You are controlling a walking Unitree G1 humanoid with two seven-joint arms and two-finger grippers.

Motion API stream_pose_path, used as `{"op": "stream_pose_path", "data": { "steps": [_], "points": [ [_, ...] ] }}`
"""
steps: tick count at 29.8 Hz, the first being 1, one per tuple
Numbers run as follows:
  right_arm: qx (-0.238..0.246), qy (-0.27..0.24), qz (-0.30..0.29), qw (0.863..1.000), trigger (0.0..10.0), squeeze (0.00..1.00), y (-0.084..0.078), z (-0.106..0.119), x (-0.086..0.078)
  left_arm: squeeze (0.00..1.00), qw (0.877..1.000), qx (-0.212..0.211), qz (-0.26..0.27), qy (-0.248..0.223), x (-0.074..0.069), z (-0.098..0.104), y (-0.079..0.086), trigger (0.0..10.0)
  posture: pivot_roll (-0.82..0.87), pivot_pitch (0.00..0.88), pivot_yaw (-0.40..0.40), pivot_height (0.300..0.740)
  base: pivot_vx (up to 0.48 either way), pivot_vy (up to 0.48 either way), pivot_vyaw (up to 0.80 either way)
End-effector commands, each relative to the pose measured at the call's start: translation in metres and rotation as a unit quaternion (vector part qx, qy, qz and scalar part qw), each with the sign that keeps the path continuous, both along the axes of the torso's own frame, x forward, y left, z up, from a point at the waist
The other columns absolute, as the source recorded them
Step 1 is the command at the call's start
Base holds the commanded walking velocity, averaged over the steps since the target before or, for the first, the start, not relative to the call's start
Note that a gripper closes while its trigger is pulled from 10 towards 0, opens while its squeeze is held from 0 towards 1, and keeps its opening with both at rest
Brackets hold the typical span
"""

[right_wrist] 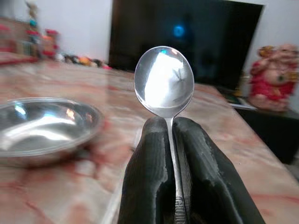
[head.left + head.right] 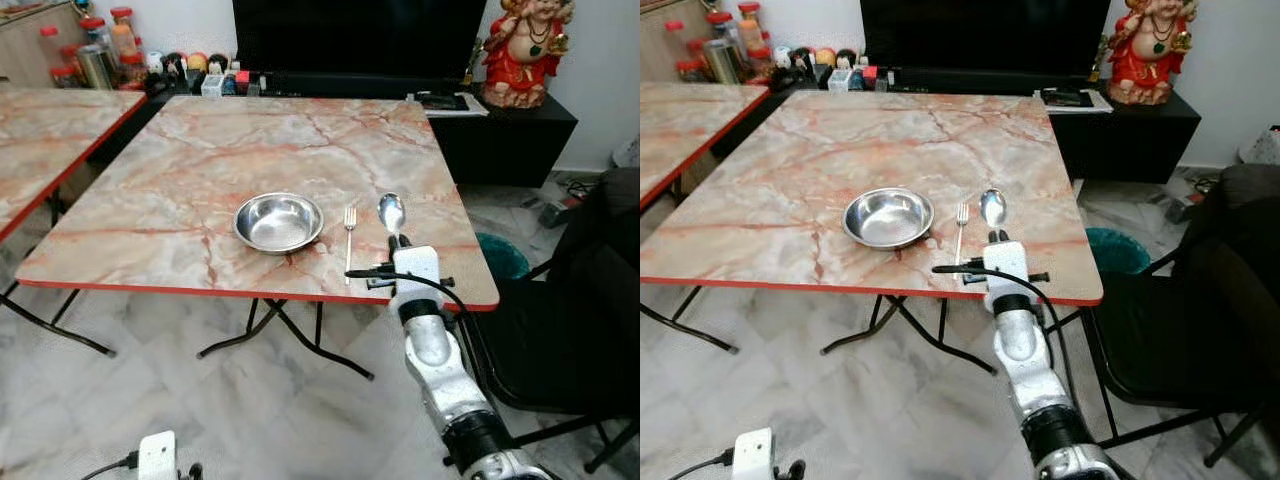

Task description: Setting the table

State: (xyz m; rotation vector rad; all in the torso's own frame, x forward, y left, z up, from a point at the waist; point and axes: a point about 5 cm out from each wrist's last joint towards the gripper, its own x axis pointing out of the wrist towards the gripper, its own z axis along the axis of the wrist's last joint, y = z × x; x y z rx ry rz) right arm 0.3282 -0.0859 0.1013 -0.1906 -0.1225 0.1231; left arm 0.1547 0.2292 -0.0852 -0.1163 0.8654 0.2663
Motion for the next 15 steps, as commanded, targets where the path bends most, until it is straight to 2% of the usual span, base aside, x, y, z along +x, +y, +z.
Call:
{"op": "stream_pose_path", "data": {
  "steps": [1,15],
  "points": [
    [-0.004,-0.006,-0.017,1.0,10.0,0.0,-0.0148,0.0035,0.0038,0.0,1.0,-0.005,-0.005,-0.006,0.0057,0.0011,-0.0054,10.0,0.04,0.0,-0.002,0.74,0.281,0.0,0.0],
    [0.002,-0.005,-0.023,1.0,10.0,0.0,-0.0169,0.0026,0.0029,0.0,1.0,-0.006,-0.007,-0.007,0.0063,0.0011,-0.0066,10.0,0.04,0.0,0.001,0.74,0.282,0.0,0.0]
  ]
}}
